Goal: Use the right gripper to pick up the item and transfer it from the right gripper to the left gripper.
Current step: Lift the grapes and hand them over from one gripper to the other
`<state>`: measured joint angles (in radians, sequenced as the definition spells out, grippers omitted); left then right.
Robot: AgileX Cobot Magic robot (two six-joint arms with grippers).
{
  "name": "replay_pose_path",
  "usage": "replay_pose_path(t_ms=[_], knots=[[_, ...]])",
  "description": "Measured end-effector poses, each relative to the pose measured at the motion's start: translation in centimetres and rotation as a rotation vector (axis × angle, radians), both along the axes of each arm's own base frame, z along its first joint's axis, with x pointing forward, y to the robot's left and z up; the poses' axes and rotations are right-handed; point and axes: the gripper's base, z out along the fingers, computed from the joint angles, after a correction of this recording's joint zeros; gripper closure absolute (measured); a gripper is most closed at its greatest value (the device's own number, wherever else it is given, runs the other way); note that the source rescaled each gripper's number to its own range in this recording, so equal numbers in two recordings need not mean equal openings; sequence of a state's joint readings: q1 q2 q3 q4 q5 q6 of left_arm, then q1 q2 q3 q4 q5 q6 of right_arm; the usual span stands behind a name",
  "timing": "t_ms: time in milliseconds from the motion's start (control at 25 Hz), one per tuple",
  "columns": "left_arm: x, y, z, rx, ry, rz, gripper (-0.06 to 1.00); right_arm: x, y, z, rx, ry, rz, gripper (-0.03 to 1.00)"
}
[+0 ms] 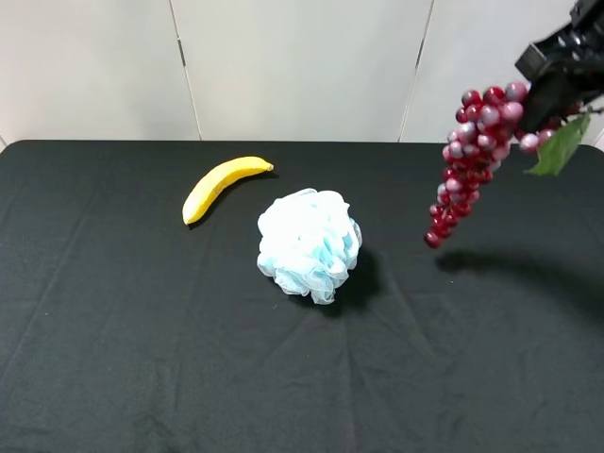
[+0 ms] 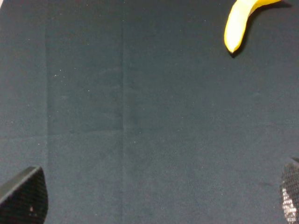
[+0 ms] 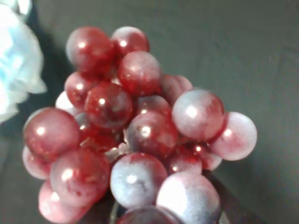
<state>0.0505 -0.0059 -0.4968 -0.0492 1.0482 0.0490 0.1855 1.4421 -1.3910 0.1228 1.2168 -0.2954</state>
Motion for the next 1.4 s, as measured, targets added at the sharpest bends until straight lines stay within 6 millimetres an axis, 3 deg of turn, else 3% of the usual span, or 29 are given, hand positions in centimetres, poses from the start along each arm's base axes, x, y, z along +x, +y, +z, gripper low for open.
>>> replay_pose_path(t_ms=[400,920,1120,1400], knots=[[0.0,0.0,0.0,0.0,0.0,0.0,-0.04,-4.2,6.2,2.3,0.009,-0.083,0.264,0.95],[0.0,0.0,0.0,0.0,0.0,0.0,-0.04,-9.8,11.8,3.6,0.023,-0.135,0.569,0.95],[0.0,0.0,0.0,0.0,0.0,0.0,-0.04,-11.2,13.1,3.6,0.017,-0.152,0.679,0.95],[0.0,0.0,0.0,0.001,0.0,0.0,-0.04,-11.3,13.2,3.7,-0.017,-0.188,0.775,0.95]])
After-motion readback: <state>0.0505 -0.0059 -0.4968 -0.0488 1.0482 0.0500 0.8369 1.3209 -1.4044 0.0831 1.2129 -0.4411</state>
